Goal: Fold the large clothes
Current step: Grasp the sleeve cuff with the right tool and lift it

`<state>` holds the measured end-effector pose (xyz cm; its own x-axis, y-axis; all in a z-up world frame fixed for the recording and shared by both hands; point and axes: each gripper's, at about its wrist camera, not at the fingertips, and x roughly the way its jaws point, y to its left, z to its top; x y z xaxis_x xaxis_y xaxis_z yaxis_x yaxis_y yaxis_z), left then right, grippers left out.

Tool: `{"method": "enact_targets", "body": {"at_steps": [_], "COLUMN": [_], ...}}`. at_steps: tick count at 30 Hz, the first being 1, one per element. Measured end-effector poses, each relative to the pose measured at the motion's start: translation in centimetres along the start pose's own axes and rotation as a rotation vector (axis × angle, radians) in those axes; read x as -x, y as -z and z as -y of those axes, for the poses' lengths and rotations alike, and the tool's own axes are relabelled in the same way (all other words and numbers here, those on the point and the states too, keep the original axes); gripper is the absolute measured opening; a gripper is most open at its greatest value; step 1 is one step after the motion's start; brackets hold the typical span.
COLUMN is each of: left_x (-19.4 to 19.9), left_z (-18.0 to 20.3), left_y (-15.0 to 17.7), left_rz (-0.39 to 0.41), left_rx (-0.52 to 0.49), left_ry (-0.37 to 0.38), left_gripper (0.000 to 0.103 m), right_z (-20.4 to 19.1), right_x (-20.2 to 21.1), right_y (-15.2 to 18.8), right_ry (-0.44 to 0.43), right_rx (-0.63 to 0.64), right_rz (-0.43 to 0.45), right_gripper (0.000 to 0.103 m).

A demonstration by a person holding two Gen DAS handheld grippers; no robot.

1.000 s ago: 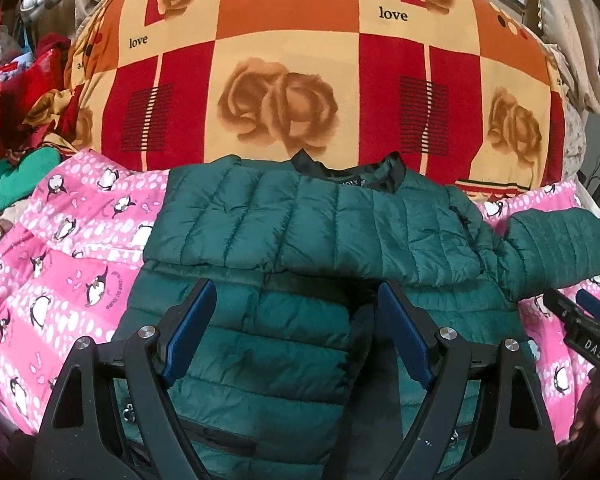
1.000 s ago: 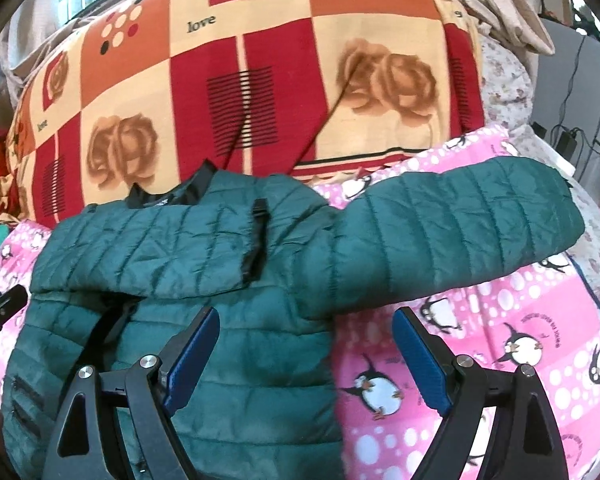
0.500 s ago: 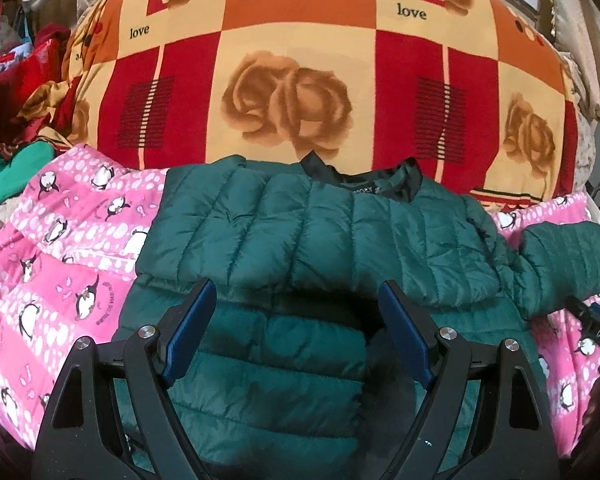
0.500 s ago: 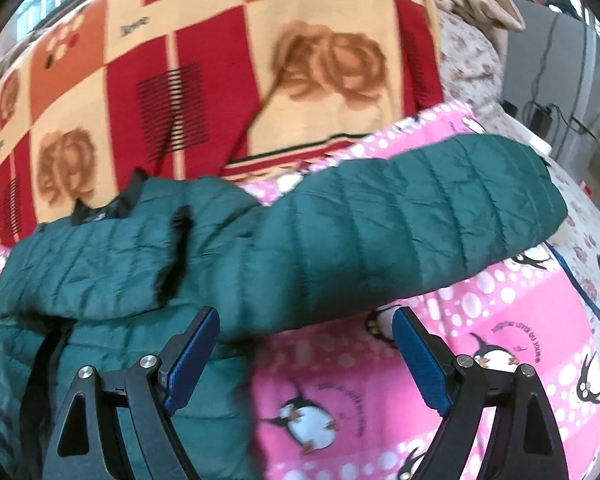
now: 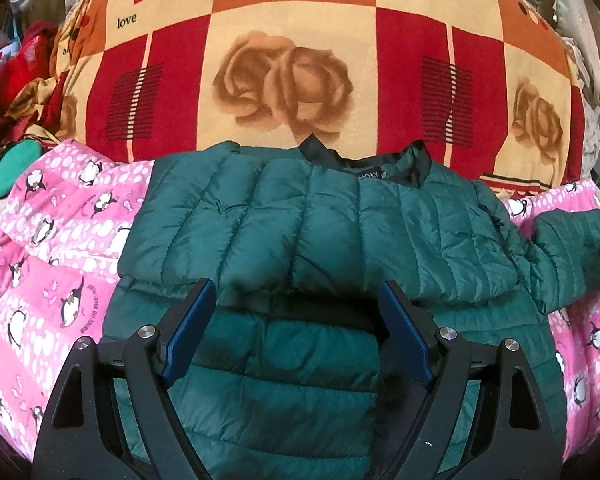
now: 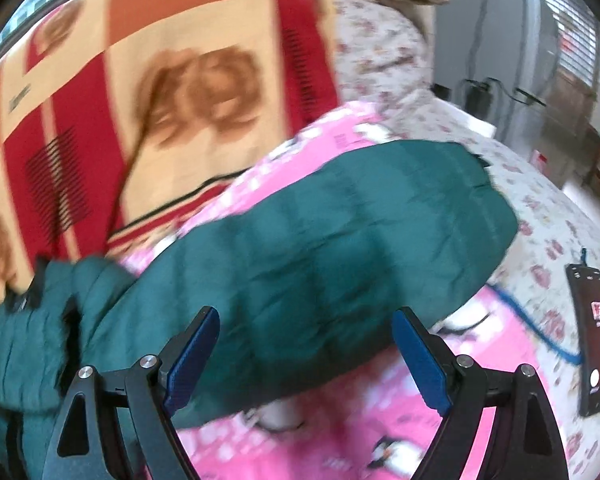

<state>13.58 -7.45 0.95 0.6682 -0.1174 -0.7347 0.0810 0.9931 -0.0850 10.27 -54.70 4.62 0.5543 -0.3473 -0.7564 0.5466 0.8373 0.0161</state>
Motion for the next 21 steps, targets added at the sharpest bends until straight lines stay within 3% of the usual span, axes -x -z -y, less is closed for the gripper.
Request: {"method": "enact_targets", "body": {"at_steps": [11, 13, 16, 21], "left_x": [-1.0, -1.3, -1.8, -2.5], "left_z": [0.2, 0.3, 0.6, 0.9], "left_y": [0.0, 0.0, 0.1, 0.3], "left_rz": [-0.006, -0.014, -0.026, -0.035], "left_rx": [-0.01, -0.013, -0.023, -0.036], "left_ry": [-0.003, -0.004, -0.008, -0.021], "left_gripper": [0.083, 0.083, 0.083, 0.083], "right_z": [8.9, 10.1, 11.4, 12.7], "right_x": [-3.3, -4.0, -5.2, -6.9], "right_y": [-4.3, -4.7, -5.0, -5.4], "right_ry": [0.111, 0.106, 0.094, 0.056], "right_rx": [-0.218, -0.25, -0.304, -0.371], "right_rz": [0.023, 0.014, 0.011, -0.014], "right_gripper": [0.086, 0.087, 0.1, 0.102]}}
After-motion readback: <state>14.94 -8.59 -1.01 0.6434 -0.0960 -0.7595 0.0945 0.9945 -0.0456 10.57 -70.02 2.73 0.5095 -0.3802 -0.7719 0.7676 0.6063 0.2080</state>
